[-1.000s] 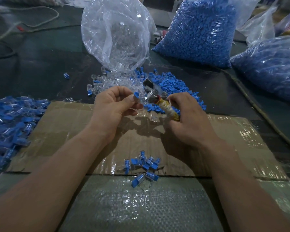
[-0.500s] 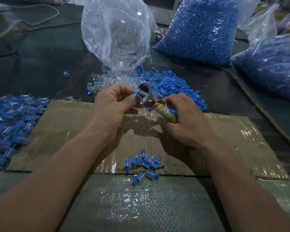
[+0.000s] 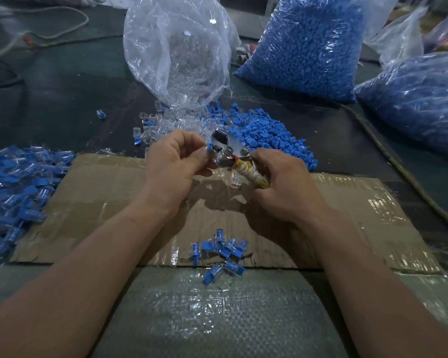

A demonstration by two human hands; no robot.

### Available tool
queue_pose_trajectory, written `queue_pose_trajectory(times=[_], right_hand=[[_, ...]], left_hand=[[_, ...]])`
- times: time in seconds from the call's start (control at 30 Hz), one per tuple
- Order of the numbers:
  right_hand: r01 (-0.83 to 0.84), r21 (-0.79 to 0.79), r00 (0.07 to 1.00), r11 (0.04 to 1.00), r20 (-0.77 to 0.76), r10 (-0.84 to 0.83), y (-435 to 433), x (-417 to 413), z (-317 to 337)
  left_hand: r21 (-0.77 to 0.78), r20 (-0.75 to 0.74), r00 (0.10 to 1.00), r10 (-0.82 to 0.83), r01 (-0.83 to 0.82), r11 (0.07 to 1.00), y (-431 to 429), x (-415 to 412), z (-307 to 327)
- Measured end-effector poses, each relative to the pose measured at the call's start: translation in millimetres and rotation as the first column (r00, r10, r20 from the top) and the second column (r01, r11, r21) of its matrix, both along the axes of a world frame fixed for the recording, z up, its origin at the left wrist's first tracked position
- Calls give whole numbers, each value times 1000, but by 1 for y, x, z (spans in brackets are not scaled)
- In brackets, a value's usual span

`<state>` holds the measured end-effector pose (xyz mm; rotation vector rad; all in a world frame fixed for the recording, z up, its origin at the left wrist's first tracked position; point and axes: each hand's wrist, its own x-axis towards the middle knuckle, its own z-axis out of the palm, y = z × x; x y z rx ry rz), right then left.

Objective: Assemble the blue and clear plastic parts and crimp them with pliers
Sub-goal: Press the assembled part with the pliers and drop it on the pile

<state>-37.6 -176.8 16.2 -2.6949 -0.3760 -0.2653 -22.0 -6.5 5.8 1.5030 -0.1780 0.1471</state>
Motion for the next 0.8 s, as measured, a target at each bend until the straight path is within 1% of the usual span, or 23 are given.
queue_pose_trajectory(times=[0.3,0.8], right_hand=[[-15,12,1000,1000,7,14,1,0,0],[-11,-2,1000,1000,-11,11,2,2,-2]], left_hand=[[68,38,999,37,-39,997,0,0,-2],[114,65,996,63,-70,991,2,1,-5]])
